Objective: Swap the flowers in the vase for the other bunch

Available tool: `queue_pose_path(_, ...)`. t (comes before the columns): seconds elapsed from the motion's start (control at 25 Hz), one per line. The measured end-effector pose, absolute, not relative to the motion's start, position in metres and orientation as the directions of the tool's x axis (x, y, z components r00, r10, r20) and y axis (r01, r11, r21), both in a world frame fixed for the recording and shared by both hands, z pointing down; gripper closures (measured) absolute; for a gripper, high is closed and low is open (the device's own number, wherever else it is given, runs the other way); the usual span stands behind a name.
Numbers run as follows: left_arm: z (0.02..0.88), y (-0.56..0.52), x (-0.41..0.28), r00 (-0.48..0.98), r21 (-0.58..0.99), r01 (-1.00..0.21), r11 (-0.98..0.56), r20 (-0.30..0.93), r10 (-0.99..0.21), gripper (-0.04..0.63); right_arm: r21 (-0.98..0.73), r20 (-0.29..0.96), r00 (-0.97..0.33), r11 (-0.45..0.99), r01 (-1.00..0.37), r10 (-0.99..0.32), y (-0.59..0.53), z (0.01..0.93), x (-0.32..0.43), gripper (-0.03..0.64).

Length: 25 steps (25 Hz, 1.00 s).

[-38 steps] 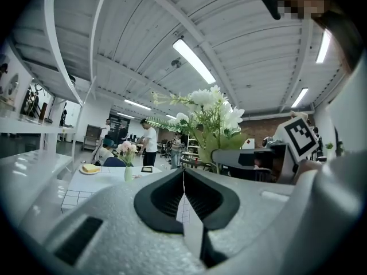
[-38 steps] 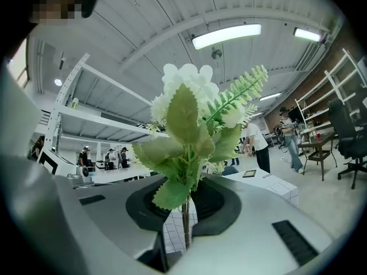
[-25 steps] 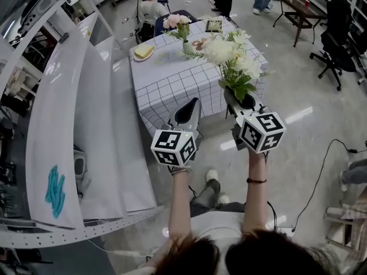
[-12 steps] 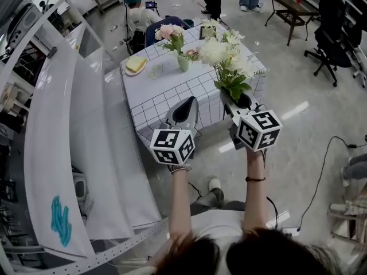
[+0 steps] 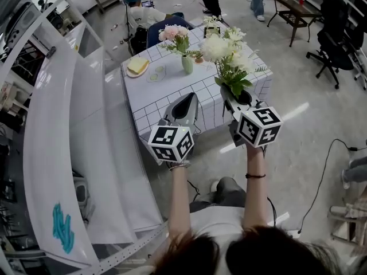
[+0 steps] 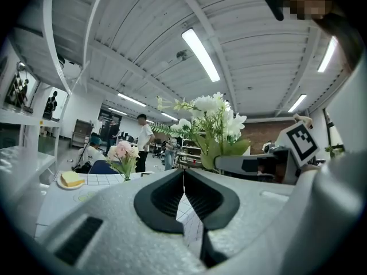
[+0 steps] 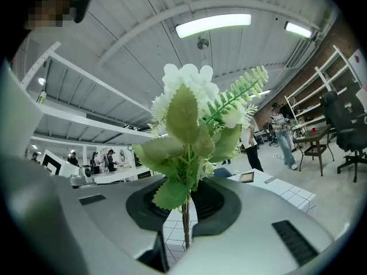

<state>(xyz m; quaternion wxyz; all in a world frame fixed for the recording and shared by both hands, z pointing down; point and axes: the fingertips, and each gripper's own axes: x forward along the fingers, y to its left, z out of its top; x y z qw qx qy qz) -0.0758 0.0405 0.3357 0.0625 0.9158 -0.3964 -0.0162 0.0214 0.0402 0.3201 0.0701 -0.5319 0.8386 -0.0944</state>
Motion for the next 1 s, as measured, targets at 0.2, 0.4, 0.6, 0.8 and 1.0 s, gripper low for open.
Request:
queue_pose_path(0.2, 0.337, 0.029, -0.079, 0.682, 0.141, -0.726, -0.673, 0.021, -0.731, 0.581, -0.239, -0.017, -0.426, 0.417, -0.877, -0.905, 0.028, 0.321, 0.020, 0.557)
queue_pose_path(0.4, 0.348, 0.015, -0.076, 0.686, 0.153, -0.722, -0.675, 0.026, -0.728, 0.581, -0.245, -0.007, -0.421, 0.410, -0.879, -0.907, 0.013, 0.329, 0.024, 0.557)
queue_pose_path(0.6, 0.349, -0.008, -0.071, 0.674, 0.170, -0.732, -0.660, 0.032, -0.738, 0.581, -0.239, -0.002, -0.428, 0.416, -0.877, -0.904, -0.009, 0.326, 0.031, 0.557)
queue_pose_path(0.8, 0.348, -0.037, -0.063, 0.660, 0.150, -0.747, -0.648, 0.048, -0.750, 0.581, -0.258, -0.002, -0.432, 0.418, -0.871, -0.902, -0.044, 0.325, 0.043, 0.557)
queue_pose_path(1.0, 0.353, -0.069, -0.063, 0.624, 0.166, -0.775, -0.610, 0.055, -0.779, 0.581, -0.248, -0.007, -0.449, 0.436, -0.865, -0.894, -0.077, 0.324, 0.049, 0.557)
